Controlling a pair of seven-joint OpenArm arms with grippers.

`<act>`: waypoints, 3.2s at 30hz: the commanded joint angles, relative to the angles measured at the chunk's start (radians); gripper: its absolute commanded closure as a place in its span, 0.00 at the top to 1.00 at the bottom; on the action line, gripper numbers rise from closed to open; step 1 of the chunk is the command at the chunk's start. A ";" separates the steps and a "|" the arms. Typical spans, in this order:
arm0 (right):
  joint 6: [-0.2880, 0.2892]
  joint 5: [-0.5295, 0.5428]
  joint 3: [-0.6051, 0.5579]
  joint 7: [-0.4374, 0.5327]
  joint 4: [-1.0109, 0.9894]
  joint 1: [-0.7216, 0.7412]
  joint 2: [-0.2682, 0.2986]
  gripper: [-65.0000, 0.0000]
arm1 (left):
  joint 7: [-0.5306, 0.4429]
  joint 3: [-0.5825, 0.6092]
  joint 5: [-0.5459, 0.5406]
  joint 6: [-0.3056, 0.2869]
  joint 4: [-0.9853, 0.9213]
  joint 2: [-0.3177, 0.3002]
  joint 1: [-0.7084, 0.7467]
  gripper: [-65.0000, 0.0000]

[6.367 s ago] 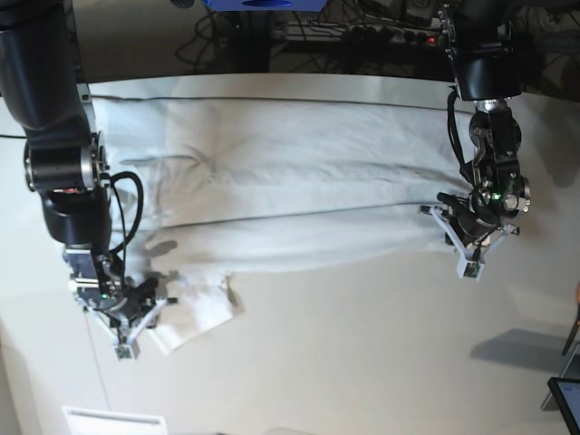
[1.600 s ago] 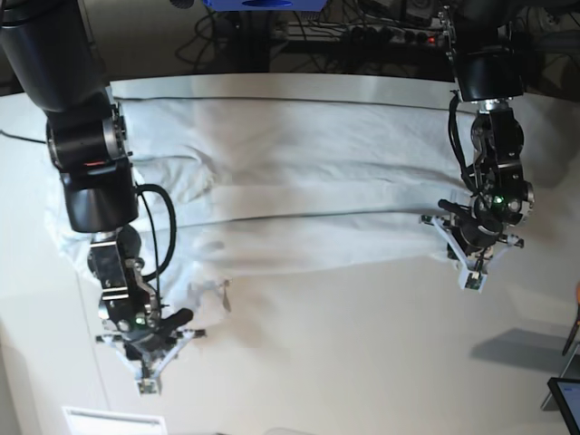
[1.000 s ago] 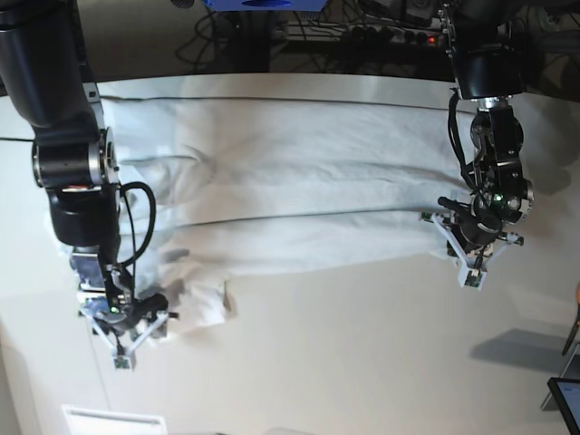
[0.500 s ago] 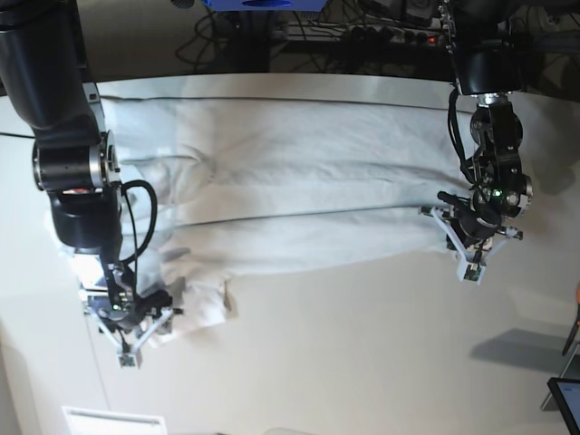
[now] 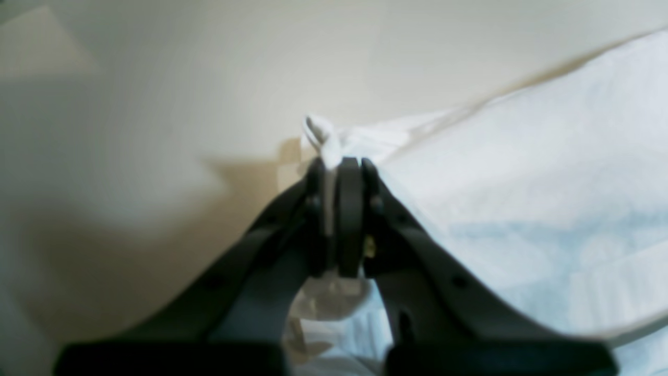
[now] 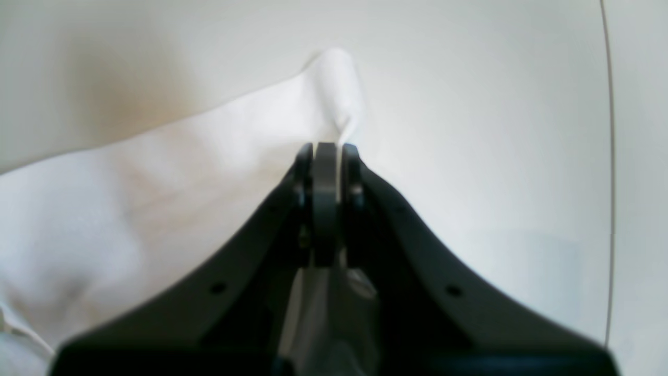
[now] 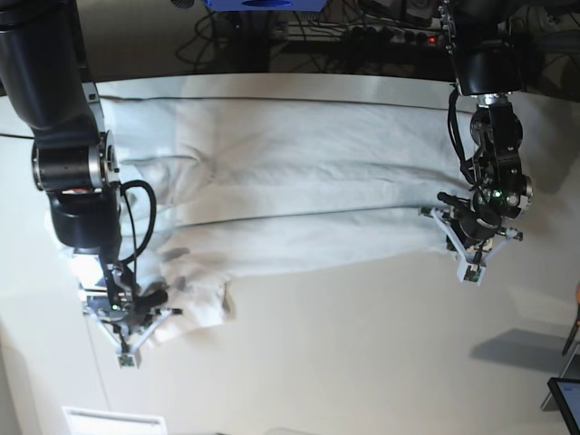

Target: Fold the T-shirt properly

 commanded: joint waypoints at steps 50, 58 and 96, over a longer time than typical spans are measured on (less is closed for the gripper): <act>-0.004 0.002 0.299 -0.748 1.426 -0.634 -0.066 0.00 | 0.042 0.101 -0.001 0.003 0.269 -0.109 0.080 0.00; -0.004 0.002 0.319 -0.750 1.535 -0.737 -0.069 0.00 | 0.044 0.103 -0.001 0.001 0.299 -0.135 0.139 0.00; 0.004 0.003 0.430 -0.750 1.630 -0.920 -0.043 0.00 | 0.042 0.103 -0.012 -0.048 0.301 -0.224 0.209 0.00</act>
